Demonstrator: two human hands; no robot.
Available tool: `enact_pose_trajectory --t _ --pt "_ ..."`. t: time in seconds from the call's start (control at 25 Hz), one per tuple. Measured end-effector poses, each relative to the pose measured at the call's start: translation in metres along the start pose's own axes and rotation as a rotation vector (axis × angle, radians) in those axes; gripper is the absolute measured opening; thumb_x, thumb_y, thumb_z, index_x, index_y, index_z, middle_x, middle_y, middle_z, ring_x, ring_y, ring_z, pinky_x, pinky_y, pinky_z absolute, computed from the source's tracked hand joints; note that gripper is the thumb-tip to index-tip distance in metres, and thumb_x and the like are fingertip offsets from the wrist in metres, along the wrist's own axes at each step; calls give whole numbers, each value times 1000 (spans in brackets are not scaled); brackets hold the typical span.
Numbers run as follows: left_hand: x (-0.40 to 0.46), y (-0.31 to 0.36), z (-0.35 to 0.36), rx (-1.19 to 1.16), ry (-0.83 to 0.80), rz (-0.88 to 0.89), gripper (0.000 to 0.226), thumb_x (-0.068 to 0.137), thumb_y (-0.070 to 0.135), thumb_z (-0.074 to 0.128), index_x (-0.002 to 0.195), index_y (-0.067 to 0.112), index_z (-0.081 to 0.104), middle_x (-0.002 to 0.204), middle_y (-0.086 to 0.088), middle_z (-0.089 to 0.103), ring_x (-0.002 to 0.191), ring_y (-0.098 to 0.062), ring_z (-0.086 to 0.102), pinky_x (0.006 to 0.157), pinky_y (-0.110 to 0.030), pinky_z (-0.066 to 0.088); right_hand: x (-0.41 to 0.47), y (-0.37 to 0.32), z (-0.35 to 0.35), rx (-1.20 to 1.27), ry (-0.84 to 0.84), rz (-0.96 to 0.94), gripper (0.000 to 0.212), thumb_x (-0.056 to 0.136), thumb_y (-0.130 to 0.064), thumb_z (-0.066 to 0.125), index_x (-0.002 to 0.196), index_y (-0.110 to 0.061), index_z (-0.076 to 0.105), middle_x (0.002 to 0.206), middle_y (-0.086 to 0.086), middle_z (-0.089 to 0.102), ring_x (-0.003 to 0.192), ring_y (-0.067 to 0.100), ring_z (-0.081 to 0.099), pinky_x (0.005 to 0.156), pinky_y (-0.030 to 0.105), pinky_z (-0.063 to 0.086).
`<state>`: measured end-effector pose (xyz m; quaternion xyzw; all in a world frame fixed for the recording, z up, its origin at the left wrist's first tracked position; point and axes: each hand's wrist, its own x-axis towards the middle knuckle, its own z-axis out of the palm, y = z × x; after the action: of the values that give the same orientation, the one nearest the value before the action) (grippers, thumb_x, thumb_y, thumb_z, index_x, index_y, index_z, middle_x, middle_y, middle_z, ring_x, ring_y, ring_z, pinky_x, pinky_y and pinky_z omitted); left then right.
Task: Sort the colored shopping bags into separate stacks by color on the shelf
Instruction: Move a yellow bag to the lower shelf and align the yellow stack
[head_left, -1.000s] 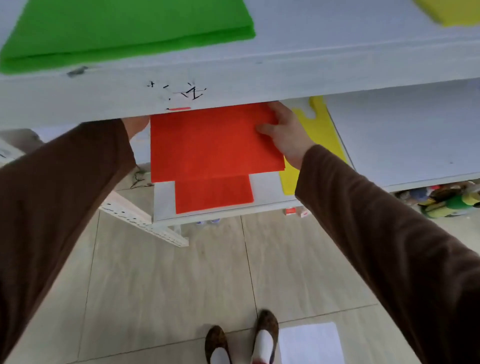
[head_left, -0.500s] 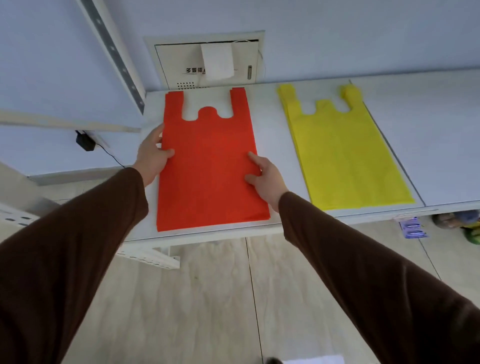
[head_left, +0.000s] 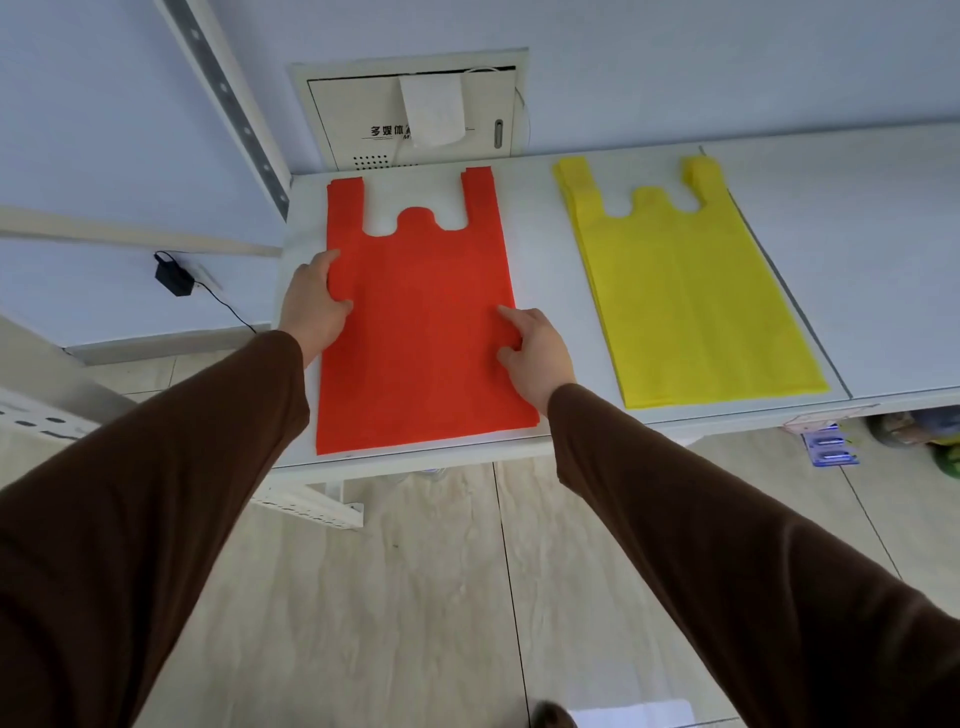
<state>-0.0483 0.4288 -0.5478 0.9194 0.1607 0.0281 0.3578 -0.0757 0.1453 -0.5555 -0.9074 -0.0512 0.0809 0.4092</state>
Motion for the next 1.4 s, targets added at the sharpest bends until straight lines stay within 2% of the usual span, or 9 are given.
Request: enact_pose_trajectory --t 0.04,0.2,0.36,0.48,0.64,0.76,1.04,1.24,1.4 --pt "-3 3 -1 16 19 -17 68 85 8 65 146 23 38 138 -14 41 113 -23 52 93 -27 41 -1 -1 -2 -7 0 11 59 85 -8 56 142 -18 47 138 7 47 115 24 55 99 26 41" --pt "-33 28 -12 133 74 -23 60 87 21 66 142 21 43 145 -12 34 132 -31 36 108 -39 34 -18 -8 -24 -138 58 44 51 84 -17 58 135 -20 53 143 7 41 126 31 37 105 35 34" --pt "-89 74 -28 266 -121 141 52 88 23 63 138 19 48 143 -10 43 132 -31 37 109 -41 34 -61 -19 -68 -192 40 24 44 85 -18 58 129 -19 57 137 6 48 123 30 42 100 30 31" --pt "-140 121 -53 377 -285 231 49 89 30 61 136 21 50 143 -5 47 132 -29 41 109 -44 36 -99 -43 -123 -271 -13 19 47 86 -19 57 133 -19 53 138 5 48 122 31 40 101 37 38" --pt "-216 207 -93 469 -391 353 48 91 32 58 137 23 50 145 0 47 134 -26 40 108 -46 37 -157 -83 -217 -427 -69 -71 51 85 -22 58 135 -23 51 138 4 49 122 31 41 97 42 43" --pt "-267 276 -123 475 -376 437 47 91 32 58 137 24 50 144 2 47 133 -25 40 107 -43 38 -202 -111 -290 -497 -39 -124 49 86 -23 59 134 -25 53 136 3 51 121 31 43 95 44 44" --pt "-344 430 -185 425 -300 592 45 93 34 56 138 28 48 143 5 47 132 -20 42 103 -39 40 -282 -155 -443 -460 99 -214 40 90 -26 57 130 -24 56 125 4 60 114 29 50 93 45 45" --pt "-327 521 -184 388 -227 680 41 94 35 56 134 27 50 131 1 54 123 -21 48 98 -39 42 -263 -152 -530 -400 223 -218 39 88 -23 59 127 -22 58 119 6 62 111 29 54 91 42 47" --pt "-273 570 -155 367 -226 621 43 94 35 57 136 23 51 134 -2 53 123 -22 50 101 -37 40 -207 -126 -586 -390 260 -175 39 88 -22 59 128 -22 58 118 7 61 109 29 52 88 38 47"
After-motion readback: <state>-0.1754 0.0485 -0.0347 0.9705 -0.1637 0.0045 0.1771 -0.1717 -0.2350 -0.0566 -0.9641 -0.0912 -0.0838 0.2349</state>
